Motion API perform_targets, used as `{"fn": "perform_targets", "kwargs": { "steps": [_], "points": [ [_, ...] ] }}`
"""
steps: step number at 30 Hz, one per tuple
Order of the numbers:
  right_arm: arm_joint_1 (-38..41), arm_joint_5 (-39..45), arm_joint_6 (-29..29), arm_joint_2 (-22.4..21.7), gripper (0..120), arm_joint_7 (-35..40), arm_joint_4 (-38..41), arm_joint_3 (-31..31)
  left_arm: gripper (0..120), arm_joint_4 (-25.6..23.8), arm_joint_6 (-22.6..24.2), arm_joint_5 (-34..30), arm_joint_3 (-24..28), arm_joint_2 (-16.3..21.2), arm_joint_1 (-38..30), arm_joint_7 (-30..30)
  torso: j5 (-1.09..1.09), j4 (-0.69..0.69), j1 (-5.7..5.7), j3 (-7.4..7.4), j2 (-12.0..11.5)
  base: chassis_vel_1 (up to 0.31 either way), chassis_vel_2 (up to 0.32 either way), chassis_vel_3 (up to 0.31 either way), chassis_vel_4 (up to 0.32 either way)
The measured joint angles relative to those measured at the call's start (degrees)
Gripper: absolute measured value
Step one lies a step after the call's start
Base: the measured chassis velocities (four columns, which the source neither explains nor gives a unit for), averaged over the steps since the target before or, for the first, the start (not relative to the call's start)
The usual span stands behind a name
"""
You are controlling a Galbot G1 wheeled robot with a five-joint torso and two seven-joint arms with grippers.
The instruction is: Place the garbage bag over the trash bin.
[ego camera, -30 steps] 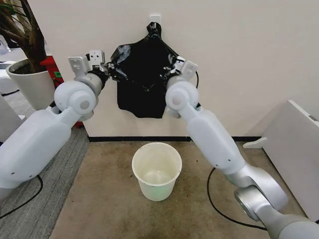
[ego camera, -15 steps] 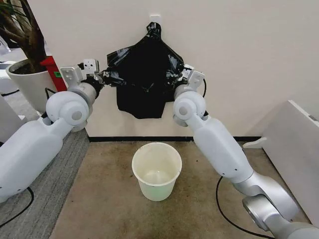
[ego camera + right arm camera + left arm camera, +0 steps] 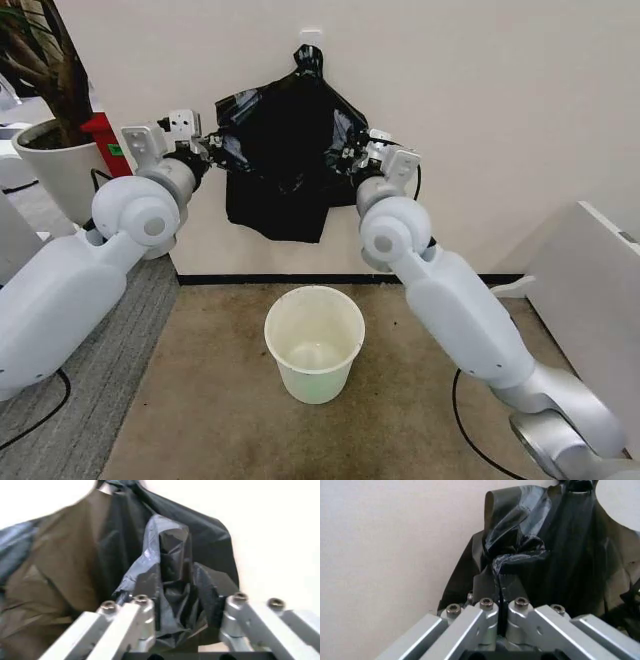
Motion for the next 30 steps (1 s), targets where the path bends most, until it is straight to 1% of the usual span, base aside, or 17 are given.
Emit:
{"fn": "perform_targets", "kwargs": {
  "steps": [1,4,5,7,8,9,12,14,16,17,20,22,25,30],
  "points": [
    [0.0,0.0,0.0,0.0,23,0.0,0.0,0.0,0,0.0,0.0,0.0,0.0,0.0,0.0,0.0,0.0,0.0,0.0,0.0,0.0,0.0,0.0,0.0,0.0],
    [1.4,0.9,-1.2,-0.7,36,0.0,1.6,-0.3,0,0.0,0.0,0.1,0.2,-0.1,-0.2,0.0,0.0,0.0,0.0,0.0,0.0,0.0,0.0,0.0,0.0],
    [2.3,1.2,-1.5,-0.9,42,0.0,1.9,-0.4,0,0.0,0.0,0.1,0.3,-0.2,-0.4,0.0,0.0,0.0,0.0,0.0,0.0,0.0,0.0,0.0,0.0],
    [3.4,1.7,-1.7,-0.9,47,0.3,2.0,-0.5,0,0.0,0.0,0.2,0.4,-0.2,-0.6,0.0,0.0,-0.01,0.0,0.0,0.0,0.0,0.0,0.0,0.0],
    [5.3,2.8,-2.3,-0.5,54,1.2,1.9,-0.8,0,0.1,0.0,0.2,0.5,-0.3,-0.7,0.0,0.0,-0.01,0.0,0.0,0.0,0.0,0.0,0.0,0.0],
    [5.3,2.8,-2.3,-0.5,54,1.2,1.9,-0.8,0,0.1,0.0,0.2,0.5,-0.3,-0.7,0.0,0.0,-0.01,0.0,0.0,0.0,0.0,0.0,0.0,0.0],
    [10.3,4.7,-4.4,2.5,67,5.6,-1.0,-2.2,0,0.2,0.1,0.4,0.6,-0.6,-0.8,0.0,-0.02,0.0,0.0,0.0,0.0,0.0,0.0,0.0,0.0],
    [12.1,4.9,-5.7,4.7,75,8.5,-3.4,-3.2,0,0.3,0.1,0.5,0.7,-0.8,-1.0,0.1,-0.04,0.02,0.0,0.01,0.0,0.0,0.0,0.0,0.0],
    [12.6,5.0,-6.0,5.4,77,9.5,-4.1,-3.6,0,0.3,0.1,0.5,0.7,-0.9,-1.0,0.1,-0.03,0.02,0.0,0.01,0.0,0.0,0.0,0.0,0.0],
    [13.3,5.2,-6.8,6.5,82,11.4,-5.3,-4.3,0,0.4,0.1,0.6,0.7,-0.9,-1.2,0.2,-0.04,0.03,0.0,0.01,0.0,0.0,0.0,0.0,0.0],
    [14.0,5.0,-9.3,7.9,94,14.4,-8.2,-5.8,0,0.4,0.1,0.8,0.8,-1.1,-1.4,0.5,-0.01,0.02,0.0,0.01,0.0,0.0,0.0,0.0,0.0],
    [14.0,4.1,-9.7,8.2,99,15.2,-10.0,-6.2,0,0.4,0.1,1.0,0.8,-1.2,-1.4,0.5,-0.01,0.0,0.0,0.01,0.0,0.0,0.0,0.0,0.0],
    [14.0,3.8,-9.7,8.3,100,16.2,-11.5,-6.6,0,0.3,0.1,1.5,0.8,-1.3,-1.2,0.7,0.01,-0.01,0.0,0.01,0.0,0.0,0.0,0.0,0.0],
    [14.1,7.6,-8.1,10.1,100,19.9,-13.7,-6.6,0,0.3,0.1,2.2,0.7,-1.6,-0.6,1.0,-0.01,0.0,0.0,0.01,0.0,0.0,0.0,0.0,0.0]
  ]
}}
